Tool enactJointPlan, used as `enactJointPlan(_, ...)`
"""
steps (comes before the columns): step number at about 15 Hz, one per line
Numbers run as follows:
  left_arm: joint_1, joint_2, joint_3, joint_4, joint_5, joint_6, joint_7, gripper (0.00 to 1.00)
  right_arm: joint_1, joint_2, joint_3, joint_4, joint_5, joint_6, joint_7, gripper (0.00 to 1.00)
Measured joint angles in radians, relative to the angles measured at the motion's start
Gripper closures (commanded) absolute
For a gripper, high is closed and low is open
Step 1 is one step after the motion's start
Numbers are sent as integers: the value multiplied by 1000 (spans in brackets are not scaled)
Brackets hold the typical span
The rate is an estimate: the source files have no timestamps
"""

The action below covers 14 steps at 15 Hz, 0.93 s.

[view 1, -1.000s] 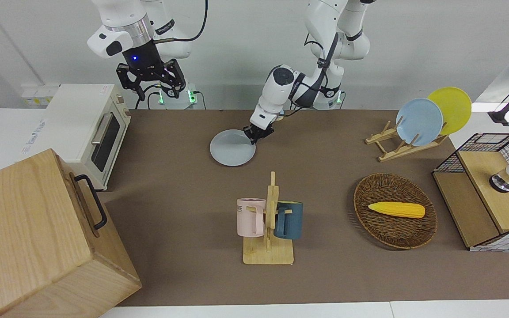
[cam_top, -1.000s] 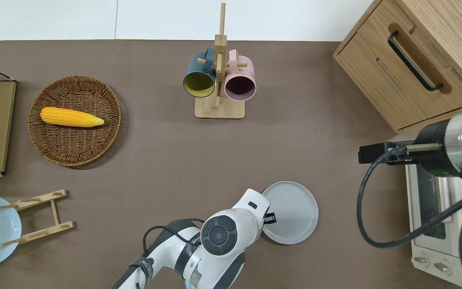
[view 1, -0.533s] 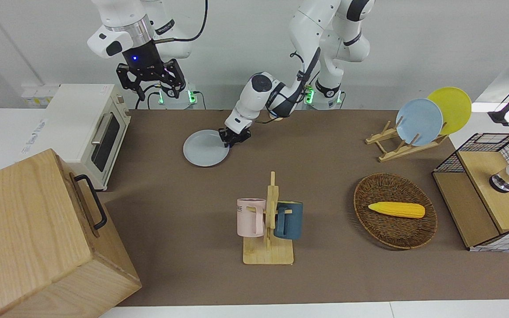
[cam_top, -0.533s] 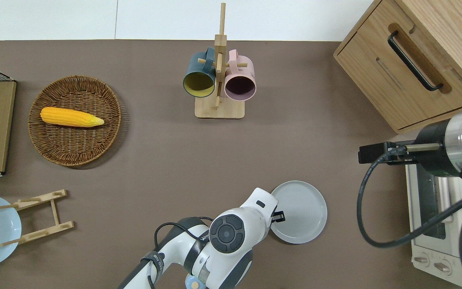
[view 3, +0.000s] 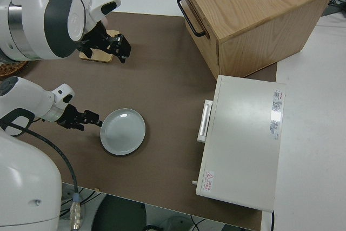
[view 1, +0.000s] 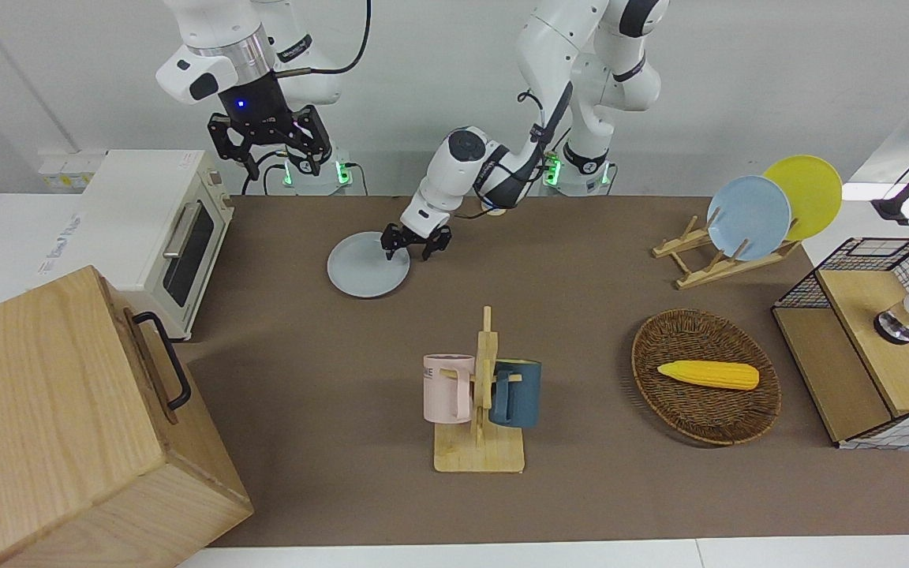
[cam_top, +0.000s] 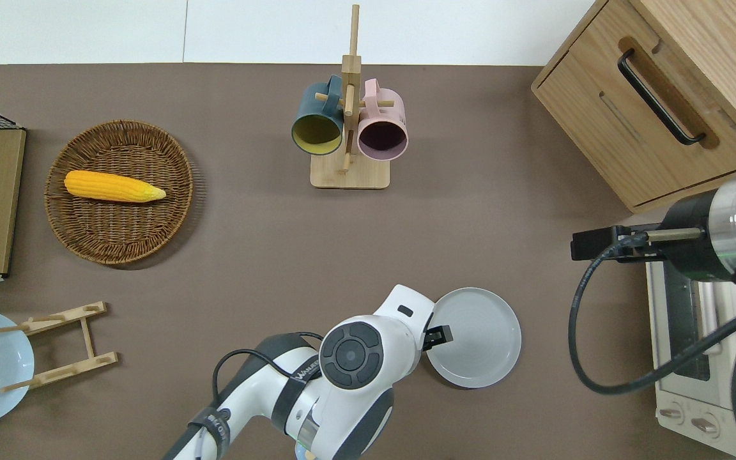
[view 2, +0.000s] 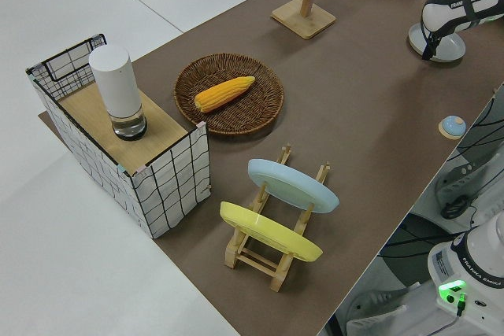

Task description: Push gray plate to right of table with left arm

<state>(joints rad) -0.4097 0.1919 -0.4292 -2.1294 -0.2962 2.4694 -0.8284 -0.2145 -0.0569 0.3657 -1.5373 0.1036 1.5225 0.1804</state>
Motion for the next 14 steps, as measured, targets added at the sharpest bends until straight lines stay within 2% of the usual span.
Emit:
enactJointPlan(5, 20, -154, 198, 85, 0, -373, 120, 2, 0, 0, 0, 0, 0, 0, 0, 5)
enactJointPlan(8, 71, -212, 302, 113, 0, -525, 243, 2, 0, 0, 0, 0, 0, 0, 0, 5)
enactJointPlan(10, 159, -225, 328, 156, 2, -609, 357, 2, 0, 0, 0, 0, 0, 0, 0, 5)
enactJointPlan(14, 293, -258, 365, 241, 136, -744, 576, 2, 0, 0, 0, 0, 0, 0, 0, 5)
